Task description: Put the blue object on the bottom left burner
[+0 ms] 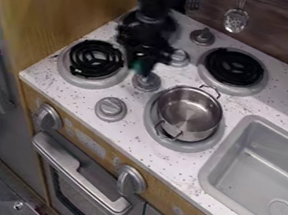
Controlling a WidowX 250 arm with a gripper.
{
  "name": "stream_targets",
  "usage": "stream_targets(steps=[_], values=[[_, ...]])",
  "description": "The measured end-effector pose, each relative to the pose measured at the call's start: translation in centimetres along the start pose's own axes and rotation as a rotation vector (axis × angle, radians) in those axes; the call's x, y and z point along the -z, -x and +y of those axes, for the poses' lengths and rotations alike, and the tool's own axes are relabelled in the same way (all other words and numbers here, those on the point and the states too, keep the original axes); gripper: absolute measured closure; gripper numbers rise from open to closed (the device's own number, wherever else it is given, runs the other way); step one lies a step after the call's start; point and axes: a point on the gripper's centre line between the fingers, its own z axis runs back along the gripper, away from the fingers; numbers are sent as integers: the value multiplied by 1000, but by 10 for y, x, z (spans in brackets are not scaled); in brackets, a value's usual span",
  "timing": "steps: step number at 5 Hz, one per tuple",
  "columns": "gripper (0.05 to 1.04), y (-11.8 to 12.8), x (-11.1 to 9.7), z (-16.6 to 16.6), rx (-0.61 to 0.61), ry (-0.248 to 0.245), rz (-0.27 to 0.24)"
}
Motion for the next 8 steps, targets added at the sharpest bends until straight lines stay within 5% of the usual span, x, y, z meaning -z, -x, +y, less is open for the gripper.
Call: stream_targets(steps=[2,4,5,6,7,8], values=[[662,15,12,55,-142,12,2],[620,-1,30,58,-111,41,2],[313,-4,26,54,-61,34,15],[93,-6,9,45,28,60,2],[86,-15,-31,28,116,72,-87],[86,-9,-40,4,182,78,-78]])
